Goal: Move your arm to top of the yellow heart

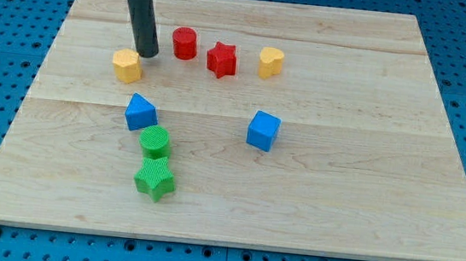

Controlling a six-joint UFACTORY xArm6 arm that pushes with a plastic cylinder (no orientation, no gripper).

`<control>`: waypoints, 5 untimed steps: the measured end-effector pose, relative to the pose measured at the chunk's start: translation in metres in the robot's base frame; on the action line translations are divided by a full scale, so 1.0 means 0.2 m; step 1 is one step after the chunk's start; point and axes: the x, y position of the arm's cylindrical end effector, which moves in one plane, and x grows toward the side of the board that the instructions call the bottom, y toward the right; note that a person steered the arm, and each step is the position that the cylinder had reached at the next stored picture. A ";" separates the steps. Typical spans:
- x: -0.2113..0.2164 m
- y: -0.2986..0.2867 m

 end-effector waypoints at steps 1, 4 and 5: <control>0.15 -0.32; 0.26 -0.05; 0.21 0.33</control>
